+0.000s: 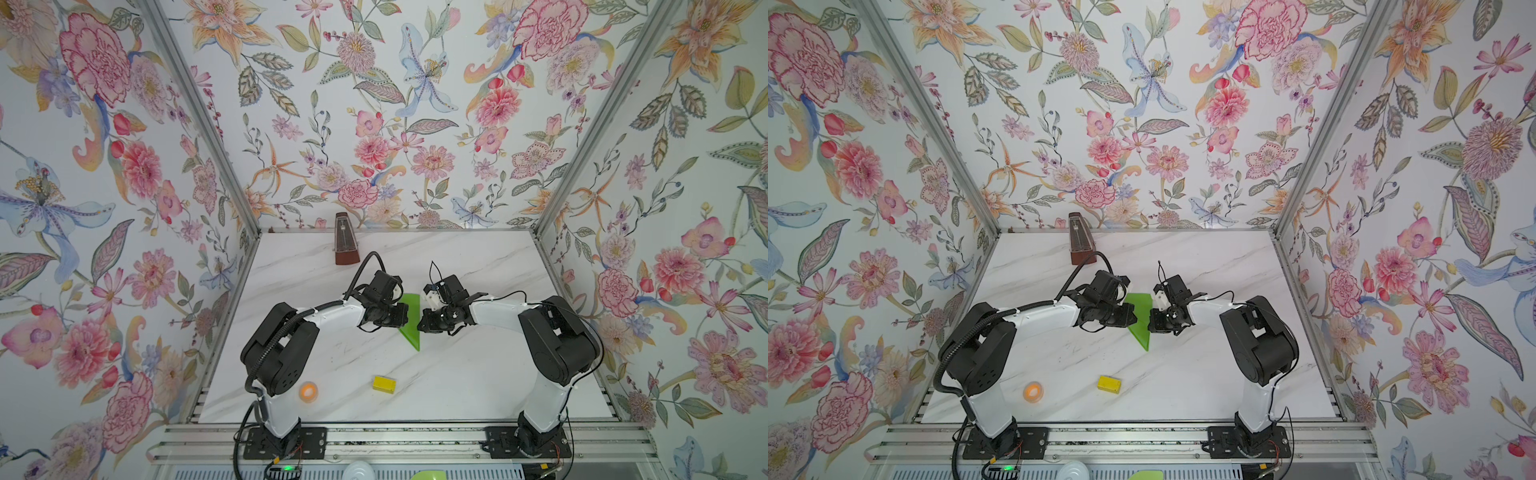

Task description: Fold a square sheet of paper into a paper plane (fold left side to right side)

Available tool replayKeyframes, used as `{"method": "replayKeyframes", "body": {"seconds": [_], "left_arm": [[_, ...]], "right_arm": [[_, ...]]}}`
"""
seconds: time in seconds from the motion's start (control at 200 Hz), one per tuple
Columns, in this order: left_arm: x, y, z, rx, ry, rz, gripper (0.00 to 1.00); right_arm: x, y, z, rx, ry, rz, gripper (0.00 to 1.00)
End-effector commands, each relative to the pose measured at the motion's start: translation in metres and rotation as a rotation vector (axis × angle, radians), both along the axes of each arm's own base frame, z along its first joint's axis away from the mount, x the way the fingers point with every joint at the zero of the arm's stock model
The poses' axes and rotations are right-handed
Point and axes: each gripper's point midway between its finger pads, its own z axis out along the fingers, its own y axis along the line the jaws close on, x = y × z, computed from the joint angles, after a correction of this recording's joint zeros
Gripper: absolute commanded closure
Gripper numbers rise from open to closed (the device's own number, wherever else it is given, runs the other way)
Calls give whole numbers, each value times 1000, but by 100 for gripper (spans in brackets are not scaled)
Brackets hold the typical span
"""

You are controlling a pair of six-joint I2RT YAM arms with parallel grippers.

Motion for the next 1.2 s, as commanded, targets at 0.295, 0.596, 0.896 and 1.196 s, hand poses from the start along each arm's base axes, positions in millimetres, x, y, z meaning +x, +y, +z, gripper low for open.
{"method": "replayKeyframes", "body": {"seconds": [0.295, 0.596, 0.896, 1.196], "left_arm": [[-12, 10, -53, 65, 90, -20, 100], [-17, 12, -61, 24, 125, 55, 100], [-22, 12, -57, -45, 134, 236, 100], [-28, 9, -51, -124, 132, 343, 100]], "right_arm": [[-9, -16, -16, -110, 38, 35, 100], [5, -24, 25, -123, -28, -95, 79], [-22, 4, 55, 39, 22, -264, 73], [-38, 24, 42, 84, 139, -357, 95]]}}
